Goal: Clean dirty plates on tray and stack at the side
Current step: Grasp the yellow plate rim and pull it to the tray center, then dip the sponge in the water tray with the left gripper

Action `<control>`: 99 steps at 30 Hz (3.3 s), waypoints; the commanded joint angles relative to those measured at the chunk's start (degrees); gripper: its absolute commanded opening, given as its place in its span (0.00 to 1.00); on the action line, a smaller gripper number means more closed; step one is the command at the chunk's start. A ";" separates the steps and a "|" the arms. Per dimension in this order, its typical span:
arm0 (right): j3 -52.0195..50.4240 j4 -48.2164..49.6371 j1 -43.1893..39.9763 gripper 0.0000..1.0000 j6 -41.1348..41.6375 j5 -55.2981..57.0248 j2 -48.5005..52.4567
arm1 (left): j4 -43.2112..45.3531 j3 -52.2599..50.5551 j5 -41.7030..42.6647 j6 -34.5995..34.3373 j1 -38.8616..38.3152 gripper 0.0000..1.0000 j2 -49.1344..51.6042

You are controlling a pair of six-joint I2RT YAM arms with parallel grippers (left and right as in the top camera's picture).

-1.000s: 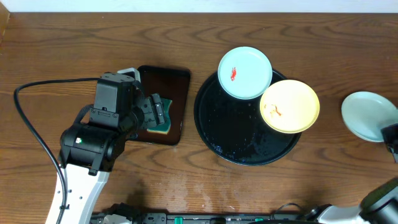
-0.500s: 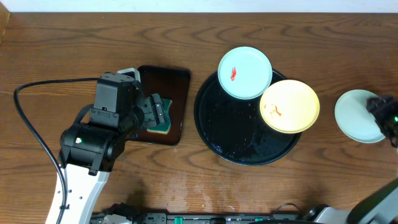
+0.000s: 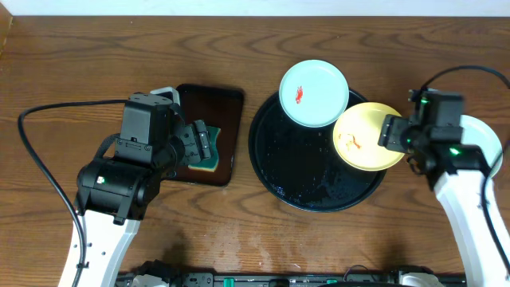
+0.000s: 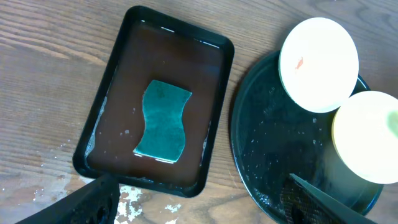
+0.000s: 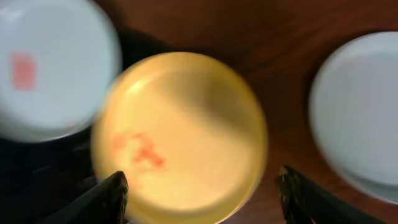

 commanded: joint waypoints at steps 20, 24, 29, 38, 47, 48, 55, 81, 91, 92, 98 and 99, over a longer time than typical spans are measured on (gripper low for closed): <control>-0.85 12.22 -6.47 0.04 -3.06 2.34 20.59 | -0.20 1.49 -0.09 0.37 0.20 0.83 -0.07; -0.85 9.20 -6.43 0.01 -3.06 1.66 19.52 | -0.20 1.49 -0.09 0.37 0.20 0.83 -0.07; -0.83 4.35 -6.32 0.01 -3.08 0.92 14.12 | -0.20 1.49 -0.09 0.37 0.20 0.83 -0.07; -0.85 -4.74 -2.05 0.01 -3.08 -7.63 -0.52 | -0.20 1.49 -0.09 0.37 0.20 0.83 -0.07; -4.09 -6.93 10.43 0.01 9.55 -9.16 2.49 | -0.20 1.49 -0.09 0.37 0.20 0.83 -0.07; -4.92 -6.67 11.52 0.01 11.91 -8.28 3.48 | -0.20 1.49 -0.09 0.37 0.20 0.83 -0.07; -7.61 0.11 15.82 0.11 14.34 -0.24 9.07 | -0.20 1.49 -0.09 0.37 0.20 0.83 -0.07; -2.27 -2.97 15.78 0.49 -4.17 -14.62 3.89 | -0.55 -1.60 -1.55 0.15 0.15 0.59 16.63; -2.27 -4.17 15.78 0.48 -4.15 -14.62 3.89 | 2.12 -2.86 -1.81 -0.26 0.20 0.58 37.51; -2.27 -4.33 15.76 0.48 -4.15 -14.60 3.89 | 3.26 -2.93 -1.81 -0.26 0.20 0.58 40.06; -2.27 -4.28 15.78 0.47 -4.15 -14.62 3.89 | 8.17 -2.93 -1.77 0.57 0.83 0.38 46.73; -2.27 -4.31 15.78 0.47 -4.15 -14.62 3.89 | 8.39 -2.93 -1.75 0.57 1.01 0.26 46.84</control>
